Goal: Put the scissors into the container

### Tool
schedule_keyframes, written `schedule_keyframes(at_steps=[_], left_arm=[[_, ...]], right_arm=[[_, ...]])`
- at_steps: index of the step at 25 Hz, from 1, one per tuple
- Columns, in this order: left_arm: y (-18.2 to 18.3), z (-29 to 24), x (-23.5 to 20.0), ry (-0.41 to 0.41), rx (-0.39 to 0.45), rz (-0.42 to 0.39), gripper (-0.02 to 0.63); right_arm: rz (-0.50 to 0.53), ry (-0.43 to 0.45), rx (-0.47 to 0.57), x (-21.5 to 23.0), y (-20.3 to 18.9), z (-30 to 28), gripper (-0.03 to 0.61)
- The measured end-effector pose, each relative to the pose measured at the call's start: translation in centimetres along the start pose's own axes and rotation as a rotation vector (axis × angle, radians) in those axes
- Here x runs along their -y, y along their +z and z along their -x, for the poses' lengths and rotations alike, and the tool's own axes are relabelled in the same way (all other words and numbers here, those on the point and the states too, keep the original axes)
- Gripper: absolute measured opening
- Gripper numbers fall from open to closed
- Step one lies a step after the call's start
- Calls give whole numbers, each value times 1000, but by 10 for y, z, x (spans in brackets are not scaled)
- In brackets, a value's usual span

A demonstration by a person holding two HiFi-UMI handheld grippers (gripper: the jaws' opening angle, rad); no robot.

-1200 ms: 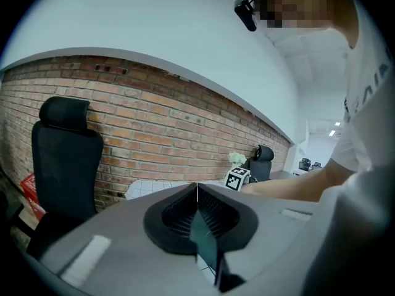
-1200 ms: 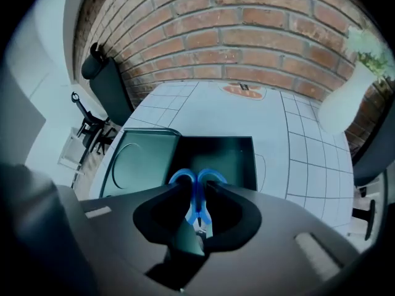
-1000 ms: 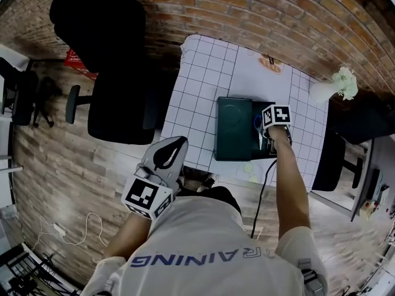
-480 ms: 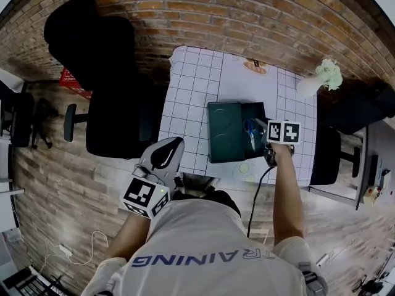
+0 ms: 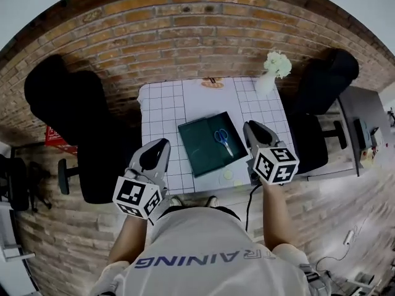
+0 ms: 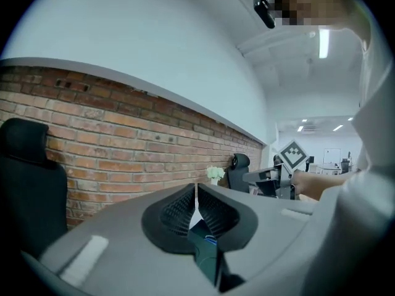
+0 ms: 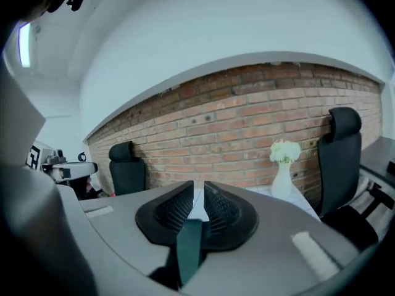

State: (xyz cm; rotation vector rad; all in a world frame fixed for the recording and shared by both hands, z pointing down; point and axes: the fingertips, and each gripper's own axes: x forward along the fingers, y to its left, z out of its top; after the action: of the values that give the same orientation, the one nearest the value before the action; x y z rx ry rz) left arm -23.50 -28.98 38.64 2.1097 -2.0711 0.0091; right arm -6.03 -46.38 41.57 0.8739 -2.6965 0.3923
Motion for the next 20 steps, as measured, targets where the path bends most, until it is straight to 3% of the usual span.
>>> schedule_keyframes(at_steps=[5, 9, 20], left_arm=[[23, -13, 13, -47, 42, -40, -2], [35, -16, 21, -71, 68, -50, -2], [40, -15, 24, -75, 83, -31, -2]], right_arm=[[18, -49, 165, -7, 38, 54, 15], [46, -87, 251, -15, 51, 85, 14], [123, -52, 281, -43, 61, 85, 14]])
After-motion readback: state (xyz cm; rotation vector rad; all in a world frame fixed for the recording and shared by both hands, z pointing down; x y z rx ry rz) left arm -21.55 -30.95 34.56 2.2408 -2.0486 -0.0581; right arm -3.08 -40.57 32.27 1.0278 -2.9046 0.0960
